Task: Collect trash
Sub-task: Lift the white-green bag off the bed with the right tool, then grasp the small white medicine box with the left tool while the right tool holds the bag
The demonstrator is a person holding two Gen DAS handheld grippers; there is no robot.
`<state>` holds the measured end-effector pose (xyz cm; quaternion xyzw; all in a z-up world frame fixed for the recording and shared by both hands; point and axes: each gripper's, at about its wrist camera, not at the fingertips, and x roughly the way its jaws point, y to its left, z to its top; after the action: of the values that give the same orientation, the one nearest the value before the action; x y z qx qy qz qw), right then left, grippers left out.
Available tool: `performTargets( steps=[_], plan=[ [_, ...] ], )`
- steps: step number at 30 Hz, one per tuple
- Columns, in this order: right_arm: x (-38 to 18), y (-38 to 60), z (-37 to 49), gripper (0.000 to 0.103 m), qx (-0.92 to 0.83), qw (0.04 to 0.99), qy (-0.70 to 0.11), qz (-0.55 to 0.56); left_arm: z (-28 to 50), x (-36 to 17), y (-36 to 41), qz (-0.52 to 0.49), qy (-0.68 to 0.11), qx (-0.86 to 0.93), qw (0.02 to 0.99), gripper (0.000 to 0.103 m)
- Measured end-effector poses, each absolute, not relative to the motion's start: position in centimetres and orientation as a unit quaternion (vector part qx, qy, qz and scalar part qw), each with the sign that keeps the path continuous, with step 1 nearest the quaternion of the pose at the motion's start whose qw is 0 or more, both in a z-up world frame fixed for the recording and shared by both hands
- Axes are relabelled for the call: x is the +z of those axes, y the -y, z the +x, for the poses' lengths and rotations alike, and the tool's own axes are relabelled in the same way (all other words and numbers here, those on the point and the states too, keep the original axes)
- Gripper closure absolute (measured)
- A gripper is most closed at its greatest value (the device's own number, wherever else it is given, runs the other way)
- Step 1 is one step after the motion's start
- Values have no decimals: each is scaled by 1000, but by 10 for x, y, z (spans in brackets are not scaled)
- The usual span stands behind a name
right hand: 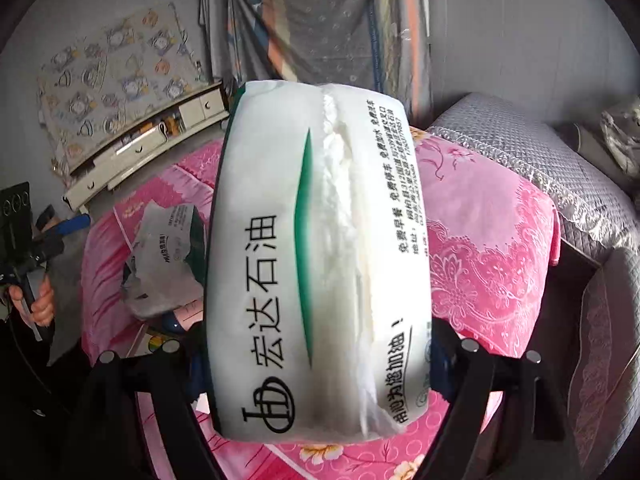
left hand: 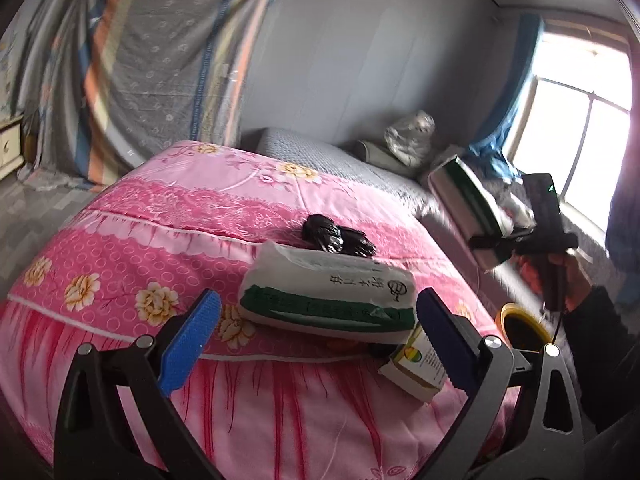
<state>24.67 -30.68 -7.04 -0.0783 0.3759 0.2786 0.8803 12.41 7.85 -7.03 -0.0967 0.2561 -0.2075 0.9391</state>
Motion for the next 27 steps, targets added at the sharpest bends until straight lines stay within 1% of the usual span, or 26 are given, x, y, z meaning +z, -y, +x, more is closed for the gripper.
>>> performTargets(
  steps=[6,11,16,24,27],
  plan=[
    [-73,332,204,25,273,896,-350,-20,130,-66,-43,57,-245,-238,938,9],
    [-72,345,176,25,273,904,-329,7,149,-63,-31,136,-230,-300,916,9],
    [-64,353,153,25,276,908,-313,29,161,-66,-29,139,-246,-363,888,9],
    [-65,361,135,25,270,914,-300,46,141,-66,-12,148,-247,-429,856,9],
    [-69,365,139,25,270,914,-299,50,131,-60,6,145,-254,-458,840,9]
  ],
)
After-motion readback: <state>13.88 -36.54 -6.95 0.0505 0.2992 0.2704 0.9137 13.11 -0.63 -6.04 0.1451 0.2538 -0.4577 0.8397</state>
